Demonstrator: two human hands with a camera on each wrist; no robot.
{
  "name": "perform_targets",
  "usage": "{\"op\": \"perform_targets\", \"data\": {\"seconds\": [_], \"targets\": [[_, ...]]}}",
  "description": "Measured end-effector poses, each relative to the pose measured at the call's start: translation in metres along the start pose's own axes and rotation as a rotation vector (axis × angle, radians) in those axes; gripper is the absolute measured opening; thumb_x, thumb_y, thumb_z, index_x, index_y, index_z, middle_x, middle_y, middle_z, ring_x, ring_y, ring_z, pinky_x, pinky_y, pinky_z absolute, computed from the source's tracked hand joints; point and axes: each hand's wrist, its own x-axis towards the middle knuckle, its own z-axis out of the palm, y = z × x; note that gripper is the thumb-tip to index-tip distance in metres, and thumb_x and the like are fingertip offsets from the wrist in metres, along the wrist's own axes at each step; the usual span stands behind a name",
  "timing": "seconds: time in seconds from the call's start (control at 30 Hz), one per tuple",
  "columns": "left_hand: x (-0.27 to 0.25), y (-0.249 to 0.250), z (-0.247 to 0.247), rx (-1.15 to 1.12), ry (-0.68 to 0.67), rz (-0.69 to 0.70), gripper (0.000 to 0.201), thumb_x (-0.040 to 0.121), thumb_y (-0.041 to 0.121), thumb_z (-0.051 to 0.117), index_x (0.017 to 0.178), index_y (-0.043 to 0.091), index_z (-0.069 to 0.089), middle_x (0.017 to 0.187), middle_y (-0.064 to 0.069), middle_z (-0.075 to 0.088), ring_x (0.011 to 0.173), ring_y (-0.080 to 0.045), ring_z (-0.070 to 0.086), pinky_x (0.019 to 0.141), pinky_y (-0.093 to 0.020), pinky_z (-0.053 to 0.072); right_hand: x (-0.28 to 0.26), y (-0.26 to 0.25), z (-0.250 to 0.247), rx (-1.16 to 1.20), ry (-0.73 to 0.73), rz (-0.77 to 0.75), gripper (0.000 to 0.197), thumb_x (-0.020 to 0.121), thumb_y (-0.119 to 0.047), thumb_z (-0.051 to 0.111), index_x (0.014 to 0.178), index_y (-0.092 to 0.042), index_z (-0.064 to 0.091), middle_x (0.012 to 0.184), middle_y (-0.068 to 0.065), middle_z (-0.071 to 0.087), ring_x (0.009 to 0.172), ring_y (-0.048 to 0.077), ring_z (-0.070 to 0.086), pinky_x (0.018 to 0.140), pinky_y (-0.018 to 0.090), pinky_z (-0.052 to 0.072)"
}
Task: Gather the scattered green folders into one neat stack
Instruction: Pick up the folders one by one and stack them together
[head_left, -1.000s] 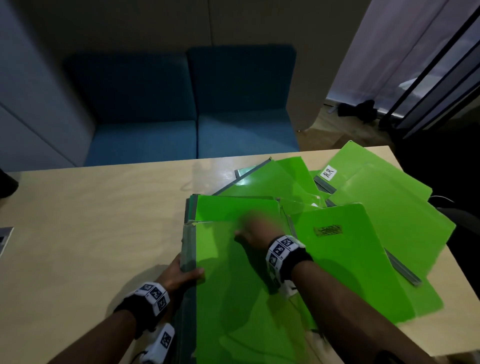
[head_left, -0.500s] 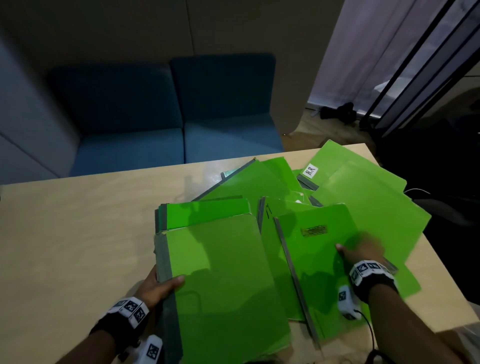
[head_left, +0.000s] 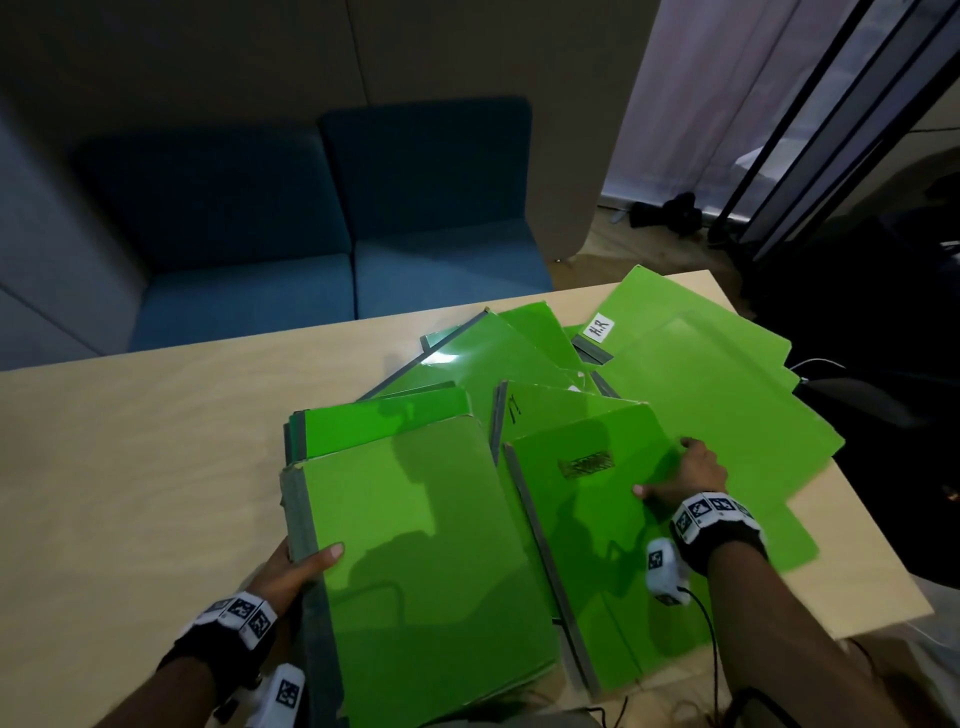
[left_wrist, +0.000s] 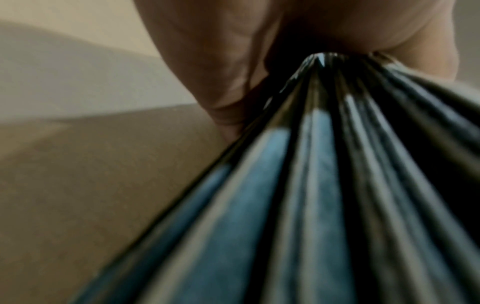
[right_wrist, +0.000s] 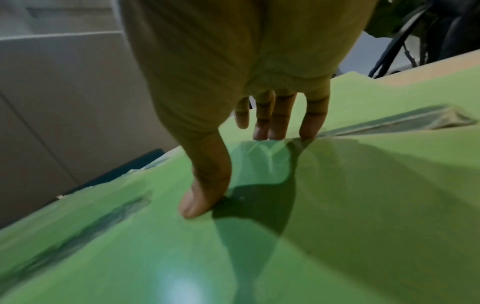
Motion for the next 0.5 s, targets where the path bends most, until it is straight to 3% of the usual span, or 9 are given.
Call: {"op": "perform_targets", "data": {"seconds": [0.07, 0.13, 0.27, 0.33, 0.43, 0.5], "targets": [[0.001, -0.002, 0.000, -0.011, 0.005, 0.007, 0.062, 0.088, 0.004, 0.062, 0.144, 0.008, 0.034, 0.135, -0.014, 0.050, 0.109, -0.024, 0.045, 0.098, -0.040, 0.033, 0.000, -0.004, -0.001, 0.062, -0.092, 0.051, 0.106, 0.052, -0.028, 0.095, 0.138, -0.008, 0.037, 0.139, 0.017, 0.048, 0.130, 0.038, 0.046, 0.106, 0.050, 0.042], [0.001, -0.001, 0.001, -0.025, 0.019, 0.010, 0.063, 0.088, 0.005, 0.063, 0.144, 0.007, 0.034, 0.126, -0.011, 0.050, 0.108, -0.023, 0.044, 0.100, -0.042, 0.033, 0.000, -0.008, -0.003, 0.132, -0.151, 0.087, 0.089, 0.056, -0.020, 0.094, 0.130, -0.002, 0.048, 0.131, 0.018, 0.058, 0.122, 0.038, 0.054, 0.101, 0.046, 0.047], [0.000, -0.001, 0.000, -0.036, 0.017, 0.027, 0.068, 0.084, 0.013, 0.070, 0.143, 0.009, 0.036, 0.136, -0.018, 0.051, 0.107, -0.025, 0.048, 0.097, -0.040, 0.035, -0.004, -0.020, -0.002, 0.303, -0.136, 0.127, 0.069, 0.067, -0.017, 0.087, 0.124, 0.002, 0.053, 0.123, 0.021, 0.062, 0.109, 0.039, 0.061, 0.094, 0.042, 0.052], [0.001, -0.003, -0.003, -0.050, 0.013, 0.035, 0.082, 0.070, 0.028, 0.083, 0.138, 0.012, 0.040, 0.130, -0.016, 0.054, 0.107, -0.026, 0.052, 0.098, -0.039, 0.038, -0.008, -0.026, 0.000, 0.415, -0.099, 0.119, 0.072, 0.067, -0.024, 0.087, 0.124, 0.000, 0.049, 0.119, 0.017, 0.062, 0.103, 0.038, 0.062, 0.090, 0.047, 0.054], [0.012, -0.012, -0.011, -0.035, 0.026, 0.051, 0.126, 0.034, 0.052, 0.093, 0.141, 0.010, 0.041, 0.129, -0.014, 0.059, 0.114, -0.032, 0.058, 0.105, -0.050, 0.041, -0.013, -0.034, -0.001, 0.521, 0.004, 0.065, 0.067, 0.076, -0.030, 0.081, 0.127, -0.009, 0.042, 0.108, 0.011, 0.060, 0.095, 0.036, 0.063, 0.084, 0.048, 0.056], [0.019, -0.020, -0.018, -0.029, 0.026, 0.047, 0.131, 0.029, 0.053, 0.091, 0.142, 0.010, 0.041, 0.128, -0.015, 0.060, 0.115, -0.034, 0.058, 0.105, -0.052, 0.041, -0.017, -0.038, -0.008, 0.516, 0.070, 0.003, 0.054, 0.077, -0.032, 0.079, 0.117, -0.013, 0.048, 0.104, 0.011, 0.065, 0.089, 0.033, 0.065, 0.083, 0.048, 0.057]]}}
